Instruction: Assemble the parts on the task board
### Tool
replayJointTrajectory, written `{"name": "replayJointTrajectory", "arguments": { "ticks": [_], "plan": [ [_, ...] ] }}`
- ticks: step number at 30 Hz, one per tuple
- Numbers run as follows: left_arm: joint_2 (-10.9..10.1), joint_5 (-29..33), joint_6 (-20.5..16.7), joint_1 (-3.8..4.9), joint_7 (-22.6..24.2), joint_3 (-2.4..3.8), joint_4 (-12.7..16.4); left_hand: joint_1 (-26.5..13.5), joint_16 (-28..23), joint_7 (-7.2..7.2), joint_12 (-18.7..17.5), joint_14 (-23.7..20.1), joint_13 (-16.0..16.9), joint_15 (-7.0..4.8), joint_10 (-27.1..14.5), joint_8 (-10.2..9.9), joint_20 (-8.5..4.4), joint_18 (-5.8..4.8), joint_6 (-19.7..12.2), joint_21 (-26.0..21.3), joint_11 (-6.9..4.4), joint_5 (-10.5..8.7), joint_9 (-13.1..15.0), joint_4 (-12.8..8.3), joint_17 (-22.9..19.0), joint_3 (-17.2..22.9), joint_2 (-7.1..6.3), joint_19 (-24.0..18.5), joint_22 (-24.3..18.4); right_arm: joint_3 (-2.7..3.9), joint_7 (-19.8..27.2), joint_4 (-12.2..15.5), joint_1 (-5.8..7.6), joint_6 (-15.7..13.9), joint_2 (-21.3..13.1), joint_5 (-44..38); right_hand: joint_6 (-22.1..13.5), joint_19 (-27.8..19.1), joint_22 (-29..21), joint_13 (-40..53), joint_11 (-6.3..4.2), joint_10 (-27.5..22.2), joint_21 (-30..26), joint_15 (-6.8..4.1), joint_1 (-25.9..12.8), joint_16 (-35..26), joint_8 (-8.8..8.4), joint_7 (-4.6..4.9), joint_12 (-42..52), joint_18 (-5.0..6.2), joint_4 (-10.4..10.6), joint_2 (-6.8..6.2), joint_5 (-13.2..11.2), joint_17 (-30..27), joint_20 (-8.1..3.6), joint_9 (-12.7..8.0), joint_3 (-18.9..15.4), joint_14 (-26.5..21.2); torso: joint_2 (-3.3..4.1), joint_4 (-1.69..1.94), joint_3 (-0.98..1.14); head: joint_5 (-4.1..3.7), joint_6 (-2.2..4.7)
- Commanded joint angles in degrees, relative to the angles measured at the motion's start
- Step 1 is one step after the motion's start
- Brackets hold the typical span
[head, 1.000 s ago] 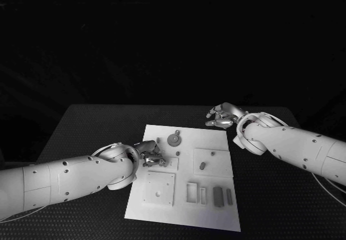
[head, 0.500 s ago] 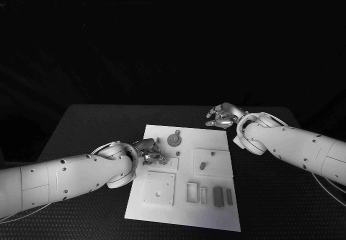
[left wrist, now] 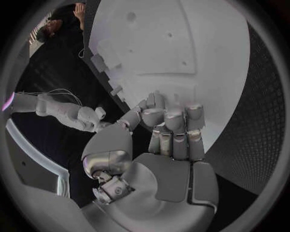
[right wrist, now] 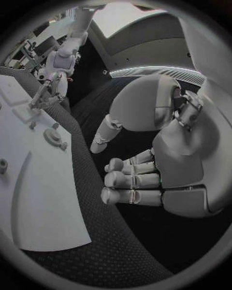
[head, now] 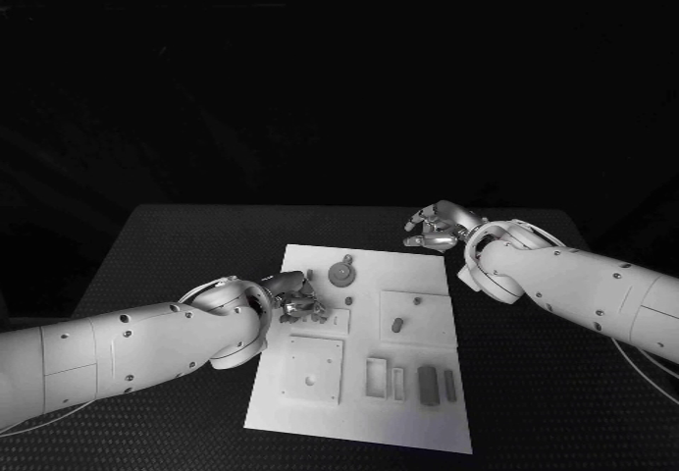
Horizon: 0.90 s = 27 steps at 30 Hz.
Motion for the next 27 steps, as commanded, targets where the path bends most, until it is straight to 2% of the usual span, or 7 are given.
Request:
{"name": "replayJointTrajectory", "arguments": {
  "ticks": [1,12,17,24,27],
  "plan": [
    [0.23,-3.78,0.04,0.0,-0.39,0.01,0.16,0.07,0.22,-3.89,0.21,-0.07,-0.07,-0.39,-1.73,0.18,-5.15,0.76,8.55,0.28,-1.41,-0.35,0.0,0.78,-0.08,1.38,0.32,-0.31,1.08,0.02,0.41,0.06,-0.02,0.55,-0.04,-0.08,1.38,0.18,0.93,-0.09,0.92,-6.37,-0.4,-0.01,-0.41,0.18,0.13,0.88,0.35,2.62,-0.06,0.0,0.37,-0.08,-0.15,-0.09,-0.28,-0.37,0.0,0.02,-0.02,0.05,0.01],
    [0.48,-4.6,0.06,0.0,-1.37,-0.1,-0.29,0.06,0.26,-3.91,0.32,-0.05,-0.16,-0.44,-1.74,0.38,-5.23,0.86,8.48,0.53,-1.43,-2.32,-0.03,0.86,-0.17,2.22,-0.03,-0.23,1.06,0.02,0.41,0.13,-0.01,0.54,-0.06,-0.08,1.38,0.19,0.94,-0.11,0.92,-6.37,-0.4,-0.01,-0.41,0.19,0.14,0.88,0.37,2.62,-0.08,0.0,0.45,-0.09,-0.16,-0.1,-0.28,-0.37,0.01,-0.03,0.01,0.17,0.05],
    [0.49,-4.66,2.46,0.0,-1.14,-0.17,-0.42,0.04,0.28,-3.92,0.34,-0.03,-0.16,-0.45,-1.73,0.41,-5.23,0.86,8.5,0.55,-1.44,-2.5,-0.02,0.85,-0.17,2.27,-0.03,-0.23,1.05,0.02,0.41,0.15,-0.01,0.56,-0.07,-0.08,1.39,0.19,0.94,-0.12,0.92,-6.37,-0.4,-0.01,-0.42,0.2,0.14,0.87,0.38,2.62,-0.09,-0.01,0.49,-0.1,-0.16,-0.1,-0.29,-0.37,0.02,-0.03,-0.03,0.19,-0.04],
    [0.64,-5.58,2.57,0.0,-1.6,-0.2,-0.46,0.1,0.33,-3.95,0.41,0.04,-0.15,-0.53,-1.7,0.47,-5.28,0.9,8.52,0.63,-1.47,-2.62,-0.01,0.83,-0.17,2.38,-0.19,-0.12,1.05,0.02,0.42,0.12,-0.01,0.54,-0.07,-0.08,1.39,0.21,0.95,-0.14,0.92,-6.37,-0.4,-0.01,-0.43,0.21,0.14,0.87,0.41,2.62,-0.1,0.01,0.54,-0.11,-0.16,-0.1,-0.29,-0.36,0.02,-0.1,-0.01,0.23,-0.11],
    [0.77,-5.69,2.57,0.0,-1.72,-0.2,-0.55,-0.06,0.32,-3.94,0.45,0.04,-0.19,-0.58,-1.73,0.53,-5.27,0.9,8.45,0.65,-1.48,-3.46,-0.01,0.9,-0.21,2.48,-0.08,-0.1,1.0,0.02,0.43,0.13,-0.01,0.52,-0.06,-0.08,1.39,0.21,0.95,-0.15,0.92,-6.36,-0.39,-0.01,-0.43,0.22,0.14,0.87,0.41,2.62,-0.1,0.0,0.55,-0.11,-0.16,-0.1,-0.3,-0.36,0.0,-0.06,0.03,0.22,-0.17]
  ]
}}
